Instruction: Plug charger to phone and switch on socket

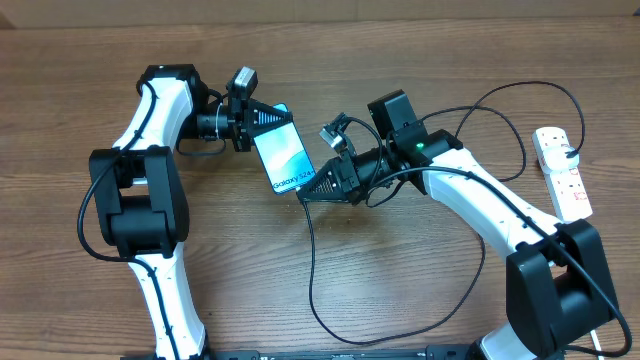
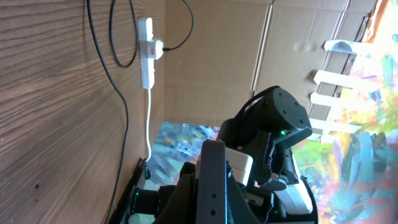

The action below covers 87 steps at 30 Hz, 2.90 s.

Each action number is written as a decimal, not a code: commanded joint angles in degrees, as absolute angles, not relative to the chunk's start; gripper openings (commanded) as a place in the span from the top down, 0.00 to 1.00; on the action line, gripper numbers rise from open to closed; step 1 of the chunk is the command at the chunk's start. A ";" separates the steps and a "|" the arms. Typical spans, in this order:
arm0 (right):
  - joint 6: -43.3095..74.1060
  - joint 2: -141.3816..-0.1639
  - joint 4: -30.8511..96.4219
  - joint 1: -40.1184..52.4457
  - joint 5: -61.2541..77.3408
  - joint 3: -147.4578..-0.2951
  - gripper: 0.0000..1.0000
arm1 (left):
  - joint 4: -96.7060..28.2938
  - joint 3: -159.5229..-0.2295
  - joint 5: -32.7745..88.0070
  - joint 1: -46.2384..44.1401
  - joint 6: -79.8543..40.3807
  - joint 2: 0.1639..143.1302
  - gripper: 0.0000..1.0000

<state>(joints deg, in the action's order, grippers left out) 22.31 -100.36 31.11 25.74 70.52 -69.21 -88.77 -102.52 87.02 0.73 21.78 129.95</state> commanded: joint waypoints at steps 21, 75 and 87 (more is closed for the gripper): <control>23.70 -99.92 30.52 23.99 66.92 -70.13 0.96 | -91.13 -103.33 87.05 -3.38 24.43 128.05 0.96; 30.28 -105.49 49.71 11.92 2.04 -59.55 0.66 | -81.82 -103.33 73.06 -0.40 16.03 128.05 0.95; 31.73 -105.51 47.94 11.92 0.49 -57.84 0.96 | -81.82 -103.33 73.06 -0.40 15.53 128.05 0.96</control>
<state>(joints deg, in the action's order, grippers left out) 30.68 -104.16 48.62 11.77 1.43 -60.36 -81.58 -102.78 71.46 -0.27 16.62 129.95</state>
